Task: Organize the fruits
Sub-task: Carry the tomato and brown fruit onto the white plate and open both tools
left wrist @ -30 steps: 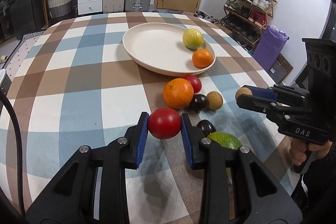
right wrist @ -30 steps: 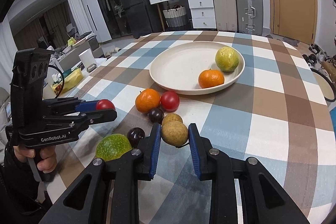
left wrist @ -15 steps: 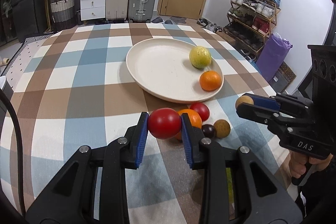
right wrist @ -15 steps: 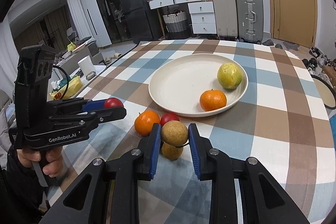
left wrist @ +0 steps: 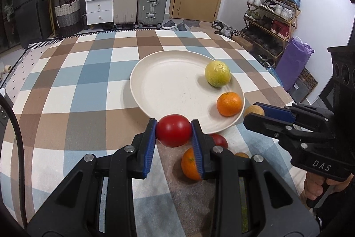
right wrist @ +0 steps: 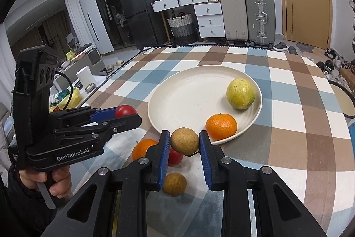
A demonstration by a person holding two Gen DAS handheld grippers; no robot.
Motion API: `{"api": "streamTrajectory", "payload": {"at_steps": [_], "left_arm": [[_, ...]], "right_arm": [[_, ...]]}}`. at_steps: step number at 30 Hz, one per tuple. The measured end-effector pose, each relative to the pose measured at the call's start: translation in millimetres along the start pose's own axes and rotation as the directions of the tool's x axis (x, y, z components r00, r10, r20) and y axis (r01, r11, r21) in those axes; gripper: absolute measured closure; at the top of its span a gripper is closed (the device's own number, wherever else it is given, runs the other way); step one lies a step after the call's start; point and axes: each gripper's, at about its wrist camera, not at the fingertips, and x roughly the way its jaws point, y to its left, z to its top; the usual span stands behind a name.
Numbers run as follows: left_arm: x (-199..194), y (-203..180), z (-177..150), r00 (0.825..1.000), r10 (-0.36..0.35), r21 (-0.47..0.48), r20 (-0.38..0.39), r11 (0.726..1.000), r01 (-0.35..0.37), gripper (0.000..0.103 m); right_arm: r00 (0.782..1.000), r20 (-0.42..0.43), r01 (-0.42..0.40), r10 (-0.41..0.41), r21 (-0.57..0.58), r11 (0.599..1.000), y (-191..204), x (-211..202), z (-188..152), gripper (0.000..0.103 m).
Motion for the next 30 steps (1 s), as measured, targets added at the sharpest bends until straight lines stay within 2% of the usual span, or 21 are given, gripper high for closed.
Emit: {"api": "streamTrajectory", "payload": {"at_steps": [22, 30], "left_arm": [[41, 1, 20, 1.0, 0.003, 0.011, -0.027, 1.0, -0.002, 0.075], [49, 2, 19, 0.999, 0.028, 0.025, -0.037, 0.999, -0.027, 0.075]], "right_arm": [[0.999, -0.03, 0.01, -0.01, 0.01, 1.0, -7, 29, 13, 0.076], [0.998, -0.051, 0.021, -0.021, -0.001, 1.0, -6, 39, 11, 0.075]]}}
